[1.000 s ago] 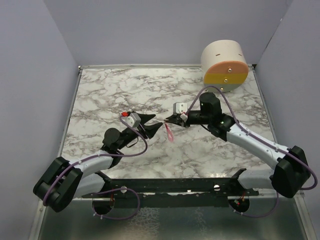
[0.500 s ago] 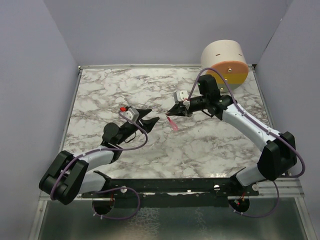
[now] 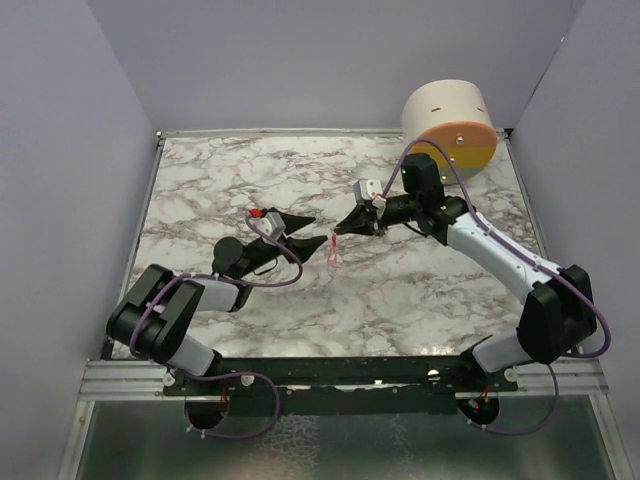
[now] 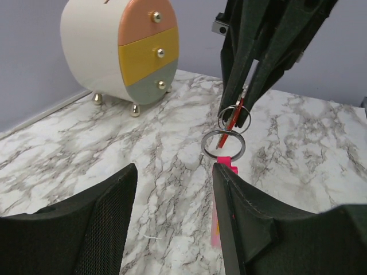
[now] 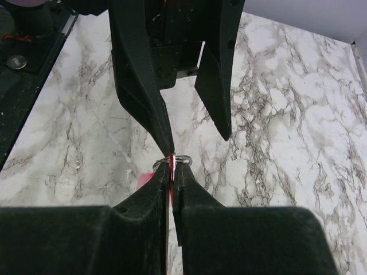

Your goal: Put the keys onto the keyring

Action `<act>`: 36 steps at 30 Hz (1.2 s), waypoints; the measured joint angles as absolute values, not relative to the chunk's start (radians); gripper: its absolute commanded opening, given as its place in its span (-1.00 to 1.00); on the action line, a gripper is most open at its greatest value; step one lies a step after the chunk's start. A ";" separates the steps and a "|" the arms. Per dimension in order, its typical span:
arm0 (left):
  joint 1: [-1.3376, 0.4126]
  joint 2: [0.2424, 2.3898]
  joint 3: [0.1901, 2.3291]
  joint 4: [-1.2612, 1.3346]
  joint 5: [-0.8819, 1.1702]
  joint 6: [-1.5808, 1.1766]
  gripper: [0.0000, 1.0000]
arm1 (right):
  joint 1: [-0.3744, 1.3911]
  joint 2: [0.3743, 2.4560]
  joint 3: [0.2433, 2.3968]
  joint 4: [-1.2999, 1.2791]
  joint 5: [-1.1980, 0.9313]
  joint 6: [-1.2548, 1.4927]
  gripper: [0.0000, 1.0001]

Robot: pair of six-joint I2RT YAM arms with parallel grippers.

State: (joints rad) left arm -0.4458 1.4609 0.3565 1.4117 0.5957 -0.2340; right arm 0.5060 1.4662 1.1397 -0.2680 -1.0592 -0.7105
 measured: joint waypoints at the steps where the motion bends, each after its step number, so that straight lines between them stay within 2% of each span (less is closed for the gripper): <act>1: -0.444 1.481 0.361 1.433 0.619 -0.236 0.16 | 0.503 1.468 1.140 -0.268 -1.065 -0.710 -0.99; 7: -0.422 1.596 0.400 1.534 0.738 -0.268 0.17 | 0.490 1.480 1.143 -0.272 -1.088 -0.712 -0.98; 16: -0.379 1.727 0.502 1.538 0.865 -0.350 0.20 | 0.483 1.486 1.161 -0.291 -1.110 -0.731 -0.99; 36: -0.364 1.737 0.577 1.539 1.042 -0.395 0.14 | 0.482 1.504 1.161 -0.292 -1.121 -0.739 -0.98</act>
State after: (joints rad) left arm -0.3645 1.7374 0.5770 1.5391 1.0420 -0.3950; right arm 0.4824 1.5036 1.1606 -0.2924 -1.1206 -0.7391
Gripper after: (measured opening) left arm 0.574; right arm 0.044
